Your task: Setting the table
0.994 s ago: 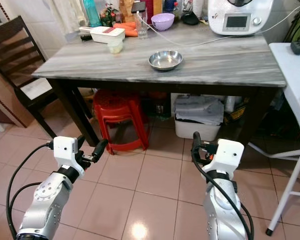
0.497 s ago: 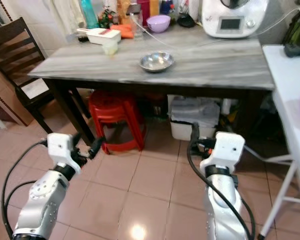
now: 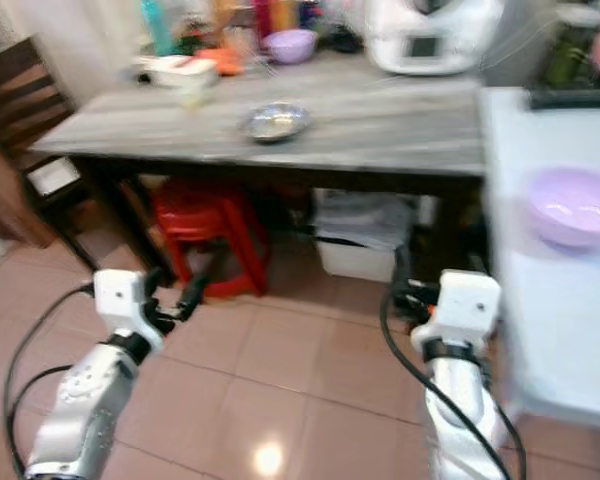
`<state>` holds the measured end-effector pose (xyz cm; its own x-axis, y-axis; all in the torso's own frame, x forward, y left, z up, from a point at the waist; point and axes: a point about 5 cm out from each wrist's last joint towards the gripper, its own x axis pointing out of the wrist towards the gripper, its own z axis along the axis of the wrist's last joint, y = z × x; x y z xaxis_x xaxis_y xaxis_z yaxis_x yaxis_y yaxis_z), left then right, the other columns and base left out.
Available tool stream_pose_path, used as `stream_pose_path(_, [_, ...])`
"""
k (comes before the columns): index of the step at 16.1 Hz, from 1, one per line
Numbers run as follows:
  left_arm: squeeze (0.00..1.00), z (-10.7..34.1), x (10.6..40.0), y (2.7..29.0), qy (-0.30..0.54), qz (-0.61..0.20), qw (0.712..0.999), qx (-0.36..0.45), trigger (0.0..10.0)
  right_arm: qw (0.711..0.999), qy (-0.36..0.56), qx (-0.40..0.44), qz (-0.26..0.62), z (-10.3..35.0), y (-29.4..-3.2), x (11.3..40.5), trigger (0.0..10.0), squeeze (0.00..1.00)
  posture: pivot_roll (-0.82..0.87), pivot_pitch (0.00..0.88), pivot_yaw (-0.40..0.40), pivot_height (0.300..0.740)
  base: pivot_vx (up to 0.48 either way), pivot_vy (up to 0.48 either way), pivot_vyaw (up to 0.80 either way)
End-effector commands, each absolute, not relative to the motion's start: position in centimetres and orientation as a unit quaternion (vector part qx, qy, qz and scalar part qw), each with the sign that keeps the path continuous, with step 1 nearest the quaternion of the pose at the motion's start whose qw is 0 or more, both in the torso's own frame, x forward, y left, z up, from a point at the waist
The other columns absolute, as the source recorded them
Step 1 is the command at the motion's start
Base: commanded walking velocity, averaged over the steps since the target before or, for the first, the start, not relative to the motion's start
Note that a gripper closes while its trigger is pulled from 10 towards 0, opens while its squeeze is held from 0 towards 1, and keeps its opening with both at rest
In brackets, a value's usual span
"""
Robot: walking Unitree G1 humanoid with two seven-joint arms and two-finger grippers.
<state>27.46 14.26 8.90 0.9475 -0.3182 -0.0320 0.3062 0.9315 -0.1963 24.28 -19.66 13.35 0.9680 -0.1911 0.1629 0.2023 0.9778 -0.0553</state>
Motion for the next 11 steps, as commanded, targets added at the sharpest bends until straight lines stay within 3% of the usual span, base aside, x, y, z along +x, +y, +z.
stream_pose_path(1, [0.00,9.35,27.64,15.06,0.027,-0.156,0.984,-0.086,10.0,0.991,-0.084,-0.026,-0.097,13.58,-19.15,24.38,10.0,0.00,-0.07,0.034,0.128,0.740,0.000,-0.315,-0.40])
stream_pose_path(11, [0.00,9.22,27.51,14.58,0.030,-0.162,0.982,-0.088,10.0,0.991,-0.079,-0.032,-0.099,13.37,-19.02,24.70,10.0,0.00,-0.07,0.035,0.127,0.740,0.000,-0.318,0.00])
